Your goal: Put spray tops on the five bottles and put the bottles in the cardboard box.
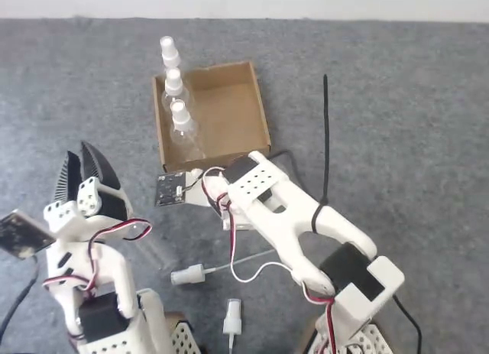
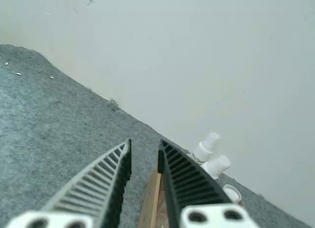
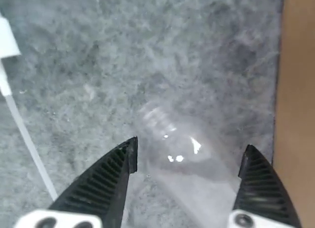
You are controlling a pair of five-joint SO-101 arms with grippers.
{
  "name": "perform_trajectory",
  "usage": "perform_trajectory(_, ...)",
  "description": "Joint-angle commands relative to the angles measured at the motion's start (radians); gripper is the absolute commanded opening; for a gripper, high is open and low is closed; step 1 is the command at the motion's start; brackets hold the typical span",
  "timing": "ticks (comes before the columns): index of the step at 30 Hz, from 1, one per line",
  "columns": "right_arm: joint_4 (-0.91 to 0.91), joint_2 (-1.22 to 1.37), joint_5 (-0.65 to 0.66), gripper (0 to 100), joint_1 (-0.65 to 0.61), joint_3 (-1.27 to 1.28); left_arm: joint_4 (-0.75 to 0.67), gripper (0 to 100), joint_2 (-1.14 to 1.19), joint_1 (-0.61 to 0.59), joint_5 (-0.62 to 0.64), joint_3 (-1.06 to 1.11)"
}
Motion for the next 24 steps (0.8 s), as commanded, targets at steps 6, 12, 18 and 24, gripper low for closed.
perform_trajectory(6, 0.012, -0.012, 0.003, 28.4, 0.061, -0.038, -0.032, 8, -0.015, -0.008, -0.008, -0.008)
perform_trajectory(12, 0.012, -0.012, -0.100, 28.2, 0.061, -0.038, -0.032, 8, -0.015, -0.008, -0.008, -0.008)
perform_trajectory(18, 0.013, -0.013, -0.101, 10.6, 0.056, -0.029, -0.032, 8, -0.015, -0.008, -0.008, -0.008)
perform_trajectory(24, 0.081, -0.025, -0.103, 7.4, 0.059, -0.035, -0.032, 8, -0.015, -0.008, -0.008, -0.008)
